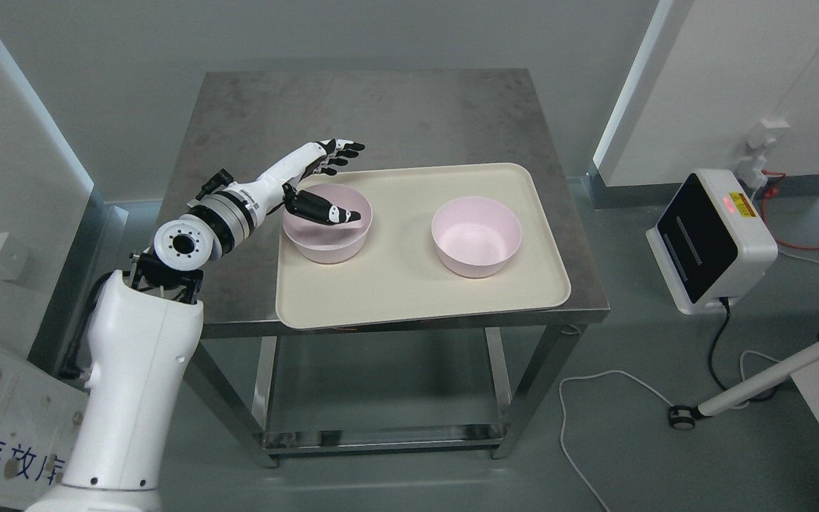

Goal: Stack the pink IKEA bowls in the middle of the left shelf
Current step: 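Grip the rim of the nearer pink bowl with the left hand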

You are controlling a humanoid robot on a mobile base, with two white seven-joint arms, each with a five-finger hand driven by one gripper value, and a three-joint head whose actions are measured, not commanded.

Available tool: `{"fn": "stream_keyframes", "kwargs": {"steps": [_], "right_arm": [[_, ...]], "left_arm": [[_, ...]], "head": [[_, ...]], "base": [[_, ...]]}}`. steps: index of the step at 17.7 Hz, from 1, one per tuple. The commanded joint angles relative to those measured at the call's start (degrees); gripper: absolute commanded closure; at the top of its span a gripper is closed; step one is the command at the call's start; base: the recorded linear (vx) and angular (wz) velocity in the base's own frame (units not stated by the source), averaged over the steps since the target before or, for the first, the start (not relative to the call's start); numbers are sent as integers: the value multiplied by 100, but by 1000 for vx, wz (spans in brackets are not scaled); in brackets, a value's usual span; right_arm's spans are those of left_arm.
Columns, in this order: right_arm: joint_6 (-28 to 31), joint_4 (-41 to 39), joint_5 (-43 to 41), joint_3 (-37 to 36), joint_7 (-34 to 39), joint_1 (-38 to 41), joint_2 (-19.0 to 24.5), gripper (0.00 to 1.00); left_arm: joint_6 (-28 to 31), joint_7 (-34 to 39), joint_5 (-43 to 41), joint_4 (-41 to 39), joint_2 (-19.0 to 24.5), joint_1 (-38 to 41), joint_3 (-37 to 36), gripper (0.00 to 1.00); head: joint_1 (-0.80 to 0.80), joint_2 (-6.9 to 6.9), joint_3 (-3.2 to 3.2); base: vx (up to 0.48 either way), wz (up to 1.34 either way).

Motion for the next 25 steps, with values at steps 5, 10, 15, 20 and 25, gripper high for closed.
{"fn": "stream_keyframes", "kwargs": {"steps": [5, 10, 15, 20, 25], "right_arm": [[4, 0, 44, -53, 18, 0, -100, 0], [4, 0, 44, -61, 18, 0, -100, 0], [4, 0, 44, -62, 18, 0, -100, 0], [4, 0, 44, -53, 18, 0, -100, 0], [4, 0, 44, -53, 26, 0, -100, 0]], "left_arm": [[-416, 378, -649, 317, -318, 77, 135, 29], [-530, 378, -870, 440, -309, 86, 197, 41], [-908, 378, -870, 615, -309, 77, 354, 64], [-1172, 378, -878, 844, -282, 59, 425, 80], [-1417, 378, -913, 967, -256, 24, 425, 92]], "head": [[0, 0, 0], [0, 0, 0], [0, 0, 0], [0, 0, 0], [0, 0, 0]], "base": [[0, 0], [0, 0], [0, 0], [0, 0], [0, 0]]}}
